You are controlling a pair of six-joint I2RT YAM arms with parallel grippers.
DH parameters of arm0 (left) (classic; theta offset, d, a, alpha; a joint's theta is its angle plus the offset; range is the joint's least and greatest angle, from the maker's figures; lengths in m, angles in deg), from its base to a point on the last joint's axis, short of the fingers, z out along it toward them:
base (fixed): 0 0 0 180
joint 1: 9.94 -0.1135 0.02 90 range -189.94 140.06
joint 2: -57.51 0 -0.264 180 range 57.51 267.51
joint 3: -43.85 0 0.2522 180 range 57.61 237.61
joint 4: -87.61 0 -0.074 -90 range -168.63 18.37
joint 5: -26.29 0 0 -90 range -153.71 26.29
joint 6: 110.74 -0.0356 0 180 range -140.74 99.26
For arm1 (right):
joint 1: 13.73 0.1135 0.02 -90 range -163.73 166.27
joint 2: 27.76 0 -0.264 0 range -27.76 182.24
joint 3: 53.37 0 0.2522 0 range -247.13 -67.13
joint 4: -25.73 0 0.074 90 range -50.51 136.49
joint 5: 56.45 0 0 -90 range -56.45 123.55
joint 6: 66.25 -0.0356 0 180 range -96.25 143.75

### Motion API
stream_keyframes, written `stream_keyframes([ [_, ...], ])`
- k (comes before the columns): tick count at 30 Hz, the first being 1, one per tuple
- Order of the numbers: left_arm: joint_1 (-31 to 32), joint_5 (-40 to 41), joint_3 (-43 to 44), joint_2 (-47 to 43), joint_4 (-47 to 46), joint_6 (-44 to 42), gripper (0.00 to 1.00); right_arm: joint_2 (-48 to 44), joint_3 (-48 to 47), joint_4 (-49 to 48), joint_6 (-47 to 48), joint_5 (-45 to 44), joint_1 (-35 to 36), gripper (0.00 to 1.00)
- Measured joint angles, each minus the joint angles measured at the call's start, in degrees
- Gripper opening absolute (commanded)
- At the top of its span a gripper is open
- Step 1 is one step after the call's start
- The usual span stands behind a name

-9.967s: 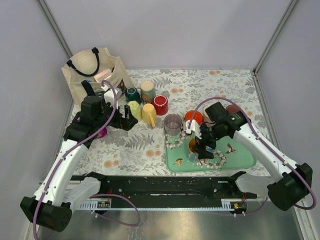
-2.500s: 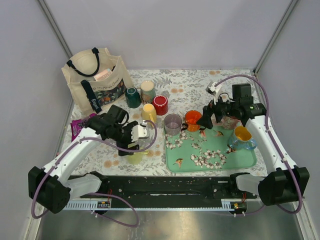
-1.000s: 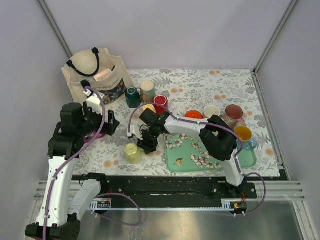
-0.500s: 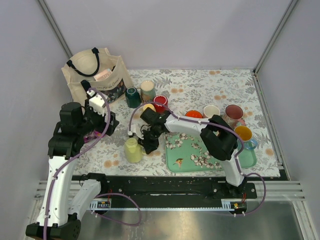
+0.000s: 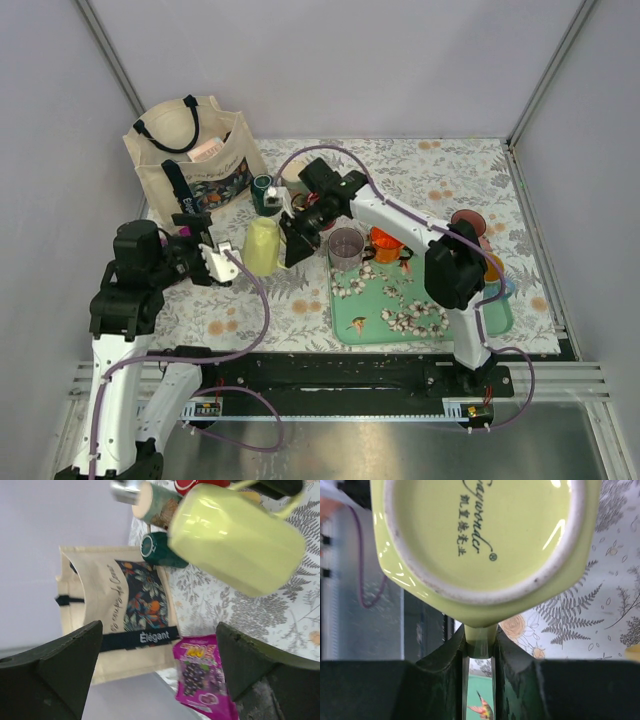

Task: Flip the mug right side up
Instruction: Turn over the cup at the center of the board.

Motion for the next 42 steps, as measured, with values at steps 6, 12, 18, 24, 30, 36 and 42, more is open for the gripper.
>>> stream_keyframes([
  [6,0.00,-7.76,-9.60,-6.19,-8.48,-12.28,0.97,-0.79,-2.49,-6.29,-15.78,11.26,-4.87,0.00],
  [12,0.00,-15.45,-21.00,-11.54,-23.54,-16.59,0.92,-1.46,3.52,-26.91,-39.74,22.36,-5.73,0.00],
  [18,0.09,-17.92,-28.28,-10.40,-41.72,-16.57,0.65,-1.31,7.52,-51.43,-63.34,29.44,-5.51,0.00],
  [24,2.03,-16.81,-27.76,-7.10,-52.70,-16.61,0.12,-1.31,7.87,-58.29,-70.86,31.71,-5.60,0.07],
  [30,7.56,-11.65,-25.86,-4.92,-55.32,-13.94,0.00,-1.29,9.16,-61.55,-73.29,32.87,-5.53,0.59],
  [36,9.20,-6.03,-21.77,-5.14,-41.55,-7.37,0.00,-1.38,8.17,-60.35,-68.35,32.87,-7.30,0.99],
  [42,9.55,-1.97,-17.22,-4.76,-22.80,6.51,0.00,-4.94,3.91,-43.52,-49.64,22.21,-12.98,0.99],
])
